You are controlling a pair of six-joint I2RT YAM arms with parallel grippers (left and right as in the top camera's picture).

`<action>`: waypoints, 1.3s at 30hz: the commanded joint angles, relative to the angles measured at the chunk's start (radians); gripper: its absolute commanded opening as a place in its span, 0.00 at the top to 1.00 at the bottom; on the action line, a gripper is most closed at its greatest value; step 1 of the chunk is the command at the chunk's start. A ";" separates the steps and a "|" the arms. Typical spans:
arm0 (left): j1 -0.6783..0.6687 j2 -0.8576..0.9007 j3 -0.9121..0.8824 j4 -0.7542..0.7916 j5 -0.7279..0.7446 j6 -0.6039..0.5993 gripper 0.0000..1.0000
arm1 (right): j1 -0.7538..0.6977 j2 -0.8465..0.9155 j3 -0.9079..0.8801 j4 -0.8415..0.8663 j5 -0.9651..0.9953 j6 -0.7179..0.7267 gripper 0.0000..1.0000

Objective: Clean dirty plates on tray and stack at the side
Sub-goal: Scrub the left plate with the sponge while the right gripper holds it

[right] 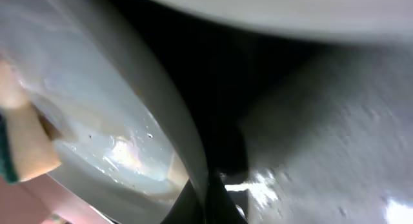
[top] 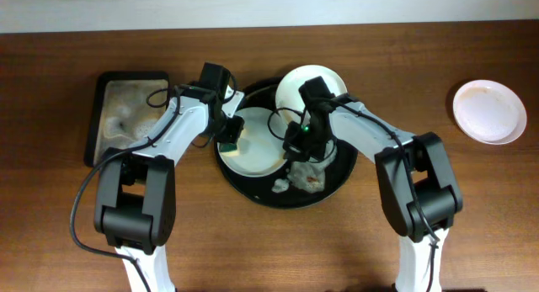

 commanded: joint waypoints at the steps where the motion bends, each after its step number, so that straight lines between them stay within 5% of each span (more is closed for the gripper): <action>1: -0.023 -0.058 -0.005 -0.038 -0.026 0.001 1.00 | 0.007 -0.088 -0.013 -0.078 0.079 -0.079 0.96; 6: -0.063 -0.058 -0.006 -0.044 -0.031 0.002 1.00 | -0.025 -0.113 -0.013 -0.140 0.090 -0.155 0.95; 10: -0.068 -0.053 -0.013 -0.039 -0.042 0.002 1.00 | -0.064 -0.113 -0.014 -0.161 0.057 -0.267 0.69; 16: -0.068 -0.052 -0.060 0.013 -0.040 0.002 1.00 | -0.090 -0.112 -0.014 -0.157 0.035 -0.341 0.52; 33: -0.069 -0.052 -0.140 0.096 -0.037 0.006 1.00 | -0.112 -0.050 -0.338 0.469 -0.202 -0.131 0.62; 39: -0.069 -0.052 -0.140 0.097 -0.028 0.026 1.00 | -0.106 -0.046 -0.374 0.536 -0.213 -0.124 0.61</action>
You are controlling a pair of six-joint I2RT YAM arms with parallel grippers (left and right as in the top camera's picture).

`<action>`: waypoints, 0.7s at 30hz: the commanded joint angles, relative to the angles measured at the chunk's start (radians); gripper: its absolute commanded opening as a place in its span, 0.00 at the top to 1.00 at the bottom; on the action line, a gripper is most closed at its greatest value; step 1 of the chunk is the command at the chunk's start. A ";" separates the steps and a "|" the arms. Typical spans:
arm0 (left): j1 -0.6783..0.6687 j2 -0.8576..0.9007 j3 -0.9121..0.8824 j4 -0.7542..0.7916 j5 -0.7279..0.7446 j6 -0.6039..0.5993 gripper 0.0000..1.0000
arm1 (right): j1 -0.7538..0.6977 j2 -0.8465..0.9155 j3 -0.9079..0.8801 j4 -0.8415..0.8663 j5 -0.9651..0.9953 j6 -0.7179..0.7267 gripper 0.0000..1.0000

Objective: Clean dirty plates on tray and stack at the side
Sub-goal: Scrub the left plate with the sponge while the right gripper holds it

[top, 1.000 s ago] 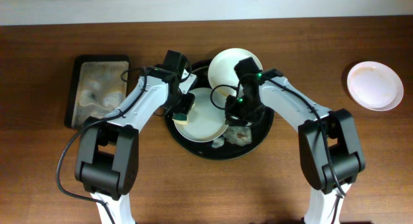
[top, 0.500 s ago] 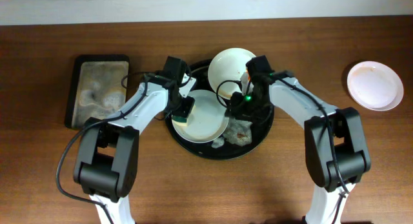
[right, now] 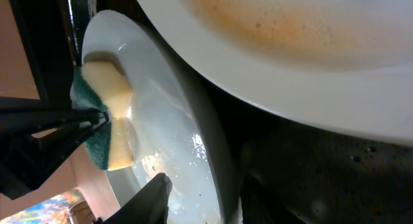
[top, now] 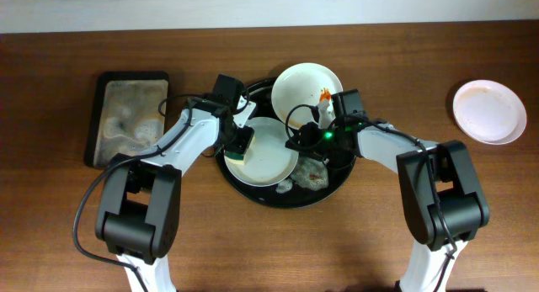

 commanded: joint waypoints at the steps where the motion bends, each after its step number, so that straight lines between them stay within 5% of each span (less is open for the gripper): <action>1: 0.000 -0.005 -0.027 -0.003 -0.006 0.021 1.00 | 0.024 0.052 -0.045 -0.002 -0.002 0.015 0.61; 19: -0.040 -0.005 -0.027 0.017 -0.007 0.036 1.00 | 0.106 0.084 -0.046 0.013 0.049 0.112 0.65; 21: -0.040 -0.005 -0.027 0.016 -0.007 0.036 1.00 | 0.106 0.093 -0.046 0.018 0.041 0.113 0.74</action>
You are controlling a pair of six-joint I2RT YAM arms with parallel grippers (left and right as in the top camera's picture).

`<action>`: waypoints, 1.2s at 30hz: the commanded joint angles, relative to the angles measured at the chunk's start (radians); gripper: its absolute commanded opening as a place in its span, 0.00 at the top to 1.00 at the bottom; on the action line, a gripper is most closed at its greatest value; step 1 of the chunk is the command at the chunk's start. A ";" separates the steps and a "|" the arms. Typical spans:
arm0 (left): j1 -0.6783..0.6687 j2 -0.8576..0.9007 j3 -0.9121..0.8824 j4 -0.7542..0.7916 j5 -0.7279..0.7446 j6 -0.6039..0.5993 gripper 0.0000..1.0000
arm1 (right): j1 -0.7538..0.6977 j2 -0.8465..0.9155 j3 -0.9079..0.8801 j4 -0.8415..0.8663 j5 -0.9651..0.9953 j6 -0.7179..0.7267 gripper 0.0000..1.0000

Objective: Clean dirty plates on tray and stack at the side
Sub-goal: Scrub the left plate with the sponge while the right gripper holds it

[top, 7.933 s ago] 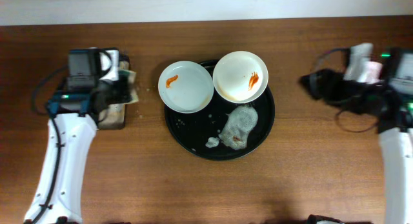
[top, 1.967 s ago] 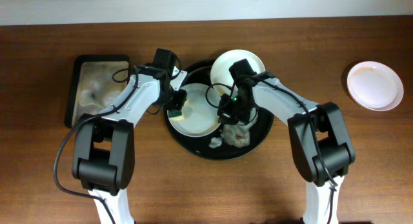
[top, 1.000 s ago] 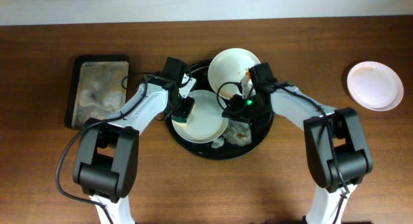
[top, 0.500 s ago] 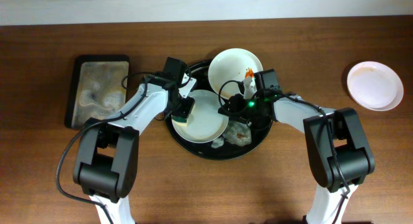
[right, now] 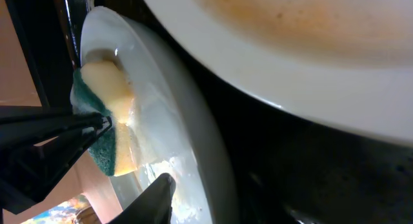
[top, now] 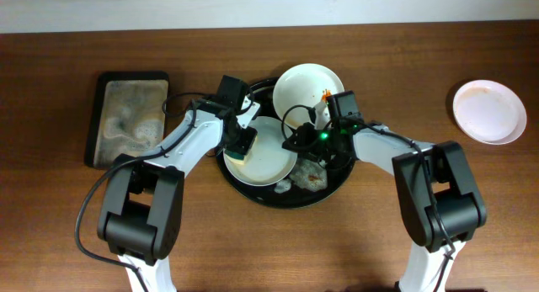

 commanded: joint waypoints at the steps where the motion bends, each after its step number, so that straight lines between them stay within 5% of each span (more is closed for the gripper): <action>1: -0.014 -0.003 -0.024 -0.004 0.019 0.013 1.00 | 0.071 0.092 -0.039 -0.014 0.019 0.027 0.79; 3: -0.014 -0.003 -0.024 -0.004 0.019 0.013 1.00 | 0.063 0.088 -0.038 -0.014 0.004 0.027 0.96; 11: -0.014 -0.012 -0.023 -0.008 0.049 0.008 1.00 | -0.020 -0.037 -0.037 -0.108 0.003 -0.046 0.96; 29: -0.014 -0.045 -0.011 0.042 0.655 -0.048 1.00 | -0.051 -0.330 0.012 -0.396 0.321 -0.245 0.96; 36: -0.019 -0.045 -0.012 0.022 0.404 -0.103 1.00 | -0.019 -0.331 0.116 -0.509 0.378 -0.253 0.96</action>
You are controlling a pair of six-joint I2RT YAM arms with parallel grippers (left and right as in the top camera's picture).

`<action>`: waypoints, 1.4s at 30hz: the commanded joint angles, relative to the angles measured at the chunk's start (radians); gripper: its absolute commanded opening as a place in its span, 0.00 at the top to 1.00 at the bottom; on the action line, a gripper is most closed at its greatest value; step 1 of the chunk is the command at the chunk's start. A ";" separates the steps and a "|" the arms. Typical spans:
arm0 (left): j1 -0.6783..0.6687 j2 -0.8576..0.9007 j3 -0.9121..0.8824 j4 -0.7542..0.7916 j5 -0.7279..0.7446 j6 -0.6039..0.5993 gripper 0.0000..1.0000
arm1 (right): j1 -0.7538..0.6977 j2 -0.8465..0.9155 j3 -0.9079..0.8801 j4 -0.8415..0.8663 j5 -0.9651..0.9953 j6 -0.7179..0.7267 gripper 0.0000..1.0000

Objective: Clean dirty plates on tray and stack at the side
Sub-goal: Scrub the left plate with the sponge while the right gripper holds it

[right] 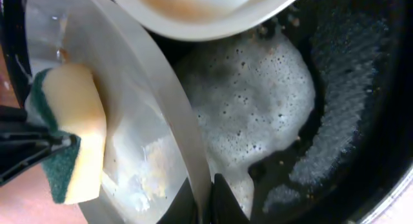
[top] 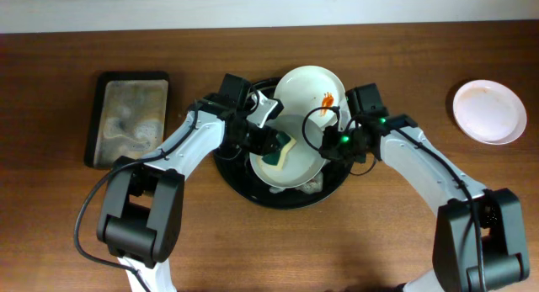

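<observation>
A black round tray (top: pixel 232 172) holds two white plates. One plate (top: pixel 296 171) is tilted up off the tray, and my right gripper (top: pixel 325 146) is shut on its right rim; the wrist view shows the fingertips (right: pixel 208 201) pinching that rim (right: pixel 187 127). My left gripper (top: pixel 266 144) is shut on a green and yellow sponge (top: pixel 277 151), pressed on the plate's wet face (right: pixel 71 137). The second plate (top: pixel 305 92), with an orange stain, rests at the tray's far side.
Soap foam (right: pixel 251 114) lies on the tray floor beneath the lifted plate. A dark rectangular tray of soapy water (top: pixel 130 115) stands at the left. A pink plate (top: pixel 490 112) sits alone on the wooden table at the far right.
The plate lay lower in the tray with the sponge at its left edge. Now it is tipped up, my right fingers pinch its rim, and the sponge sits nearer its middle.
At first my right gripper was down at the lower plate's right rim, with the sponge at the plate's left side. Then its fingers stood apart on either side of that rim. Now they grip the rim, the plate is raised, and the sponge is on its face.
</observation>
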 commanded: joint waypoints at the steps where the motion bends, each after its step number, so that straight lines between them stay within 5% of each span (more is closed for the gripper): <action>1: -0.006 -0.030 -0.011 -0.021 -0.170 -0.053 1.00 | 0.027 -0.030 0.093 -0.047 0.046 -0.016 0.96; 10: -0.019 -0.031 -0.011 -0.043 -0.518 -0.161 1.00 | 0.043 -0.030 0.145 -0.144 0.126 -0.034 0.96; 22: -0.019 -0.149 0.010 -0.054 -0.633 -0.165 1.00 | 0.043 -0.030 0.145 -0.183 0.196 -0.053 0.96; 25: -0.019 -0.149 0.010 -0.053 -0.577 -0.165 1.00 | 0.043 -0.030 0.145 -0.187 0.196 -0.057 0.96; 32: -0.019 -0.149 0.010 0.055 -0.114 -0.168 1.00 | 0.043 -0.030 0.145 -0.183 0.196 -0.056 0.96; 42: -0.071 -0.148 -0.032 0.061 -0.113 -0.173 1.00 | 0.095 -0.030 0.145 -0.160 0.255 -0.025 0.96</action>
